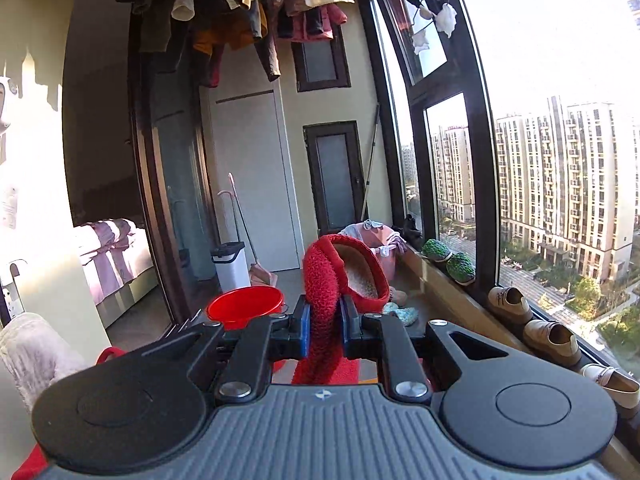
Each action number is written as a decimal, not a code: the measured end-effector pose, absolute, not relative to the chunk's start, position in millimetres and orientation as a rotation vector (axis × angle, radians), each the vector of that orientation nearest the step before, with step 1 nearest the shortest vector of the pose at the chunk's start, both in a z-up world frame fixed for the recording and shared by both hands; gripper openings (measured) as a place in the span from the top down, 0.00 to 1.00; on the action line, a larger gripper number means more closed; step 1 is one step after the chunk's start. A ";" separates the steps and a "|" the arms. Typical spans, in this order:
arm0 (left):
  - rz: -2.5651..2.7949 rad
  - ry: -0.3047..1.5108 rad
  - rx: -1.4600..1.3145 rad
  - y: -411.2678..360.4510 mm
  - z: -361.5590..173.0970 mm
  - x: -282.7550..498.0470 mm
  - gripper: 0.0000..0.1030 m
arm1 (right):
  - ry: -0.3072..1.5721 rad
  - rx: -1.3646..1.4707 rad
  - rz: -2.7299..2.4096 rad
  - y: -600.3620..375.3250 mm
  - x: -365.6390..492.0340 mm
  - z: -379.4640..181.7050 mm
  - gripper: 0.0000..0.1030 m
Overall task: Fold clothes
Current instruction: 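Close the right gripper on the sleeve cuff and lift it, then carry the held sleeve across the hoodie body and open the right gripper, then reach the left gripper to the other sleeve cuff and close on it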
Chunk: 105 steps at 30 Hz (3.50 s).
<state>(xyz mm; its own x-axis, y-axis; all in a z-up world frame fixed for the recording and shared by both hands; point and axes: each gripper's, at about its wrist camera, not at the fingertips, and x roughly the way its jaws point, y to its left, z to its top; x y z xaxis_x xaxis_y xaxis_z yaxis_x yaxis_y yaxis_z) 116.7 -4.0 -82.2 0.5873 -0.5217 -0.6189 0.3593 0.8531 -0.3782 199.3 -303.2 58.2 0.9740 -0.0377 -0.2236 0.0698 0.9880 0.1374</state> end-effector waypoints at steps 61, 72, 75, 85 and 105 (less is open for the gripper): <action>-0.189 0.704 -0.802 166.2 -67.1 130.0 0.00 | 0.504 0.269 0.476 -202.7 84.3 -80.4 0.23; 0.025 0.745 -1.096 243.0 -91.5 160.1 0.09 | 0.530 0.321 0.496 -206.1 88.1 -89.6 0.19; 0.047 0.761 -1.104 242.1 -97.0 169.7 0.13 | 0.536 0.324 0.495 -205.7 89.0 -90.5 0.19; 0.075 0.737 -1.125 239.4 -105.2 181.9 0.43 | 0.545 0.339 0.496 -206.6 89.7 -92.5 0.16; 0.241 0.672 -0.926 241.1 -102.4 180.6 0.83 | 0.546 0.348 0.505 -208.4 89.3 -92.9 0.14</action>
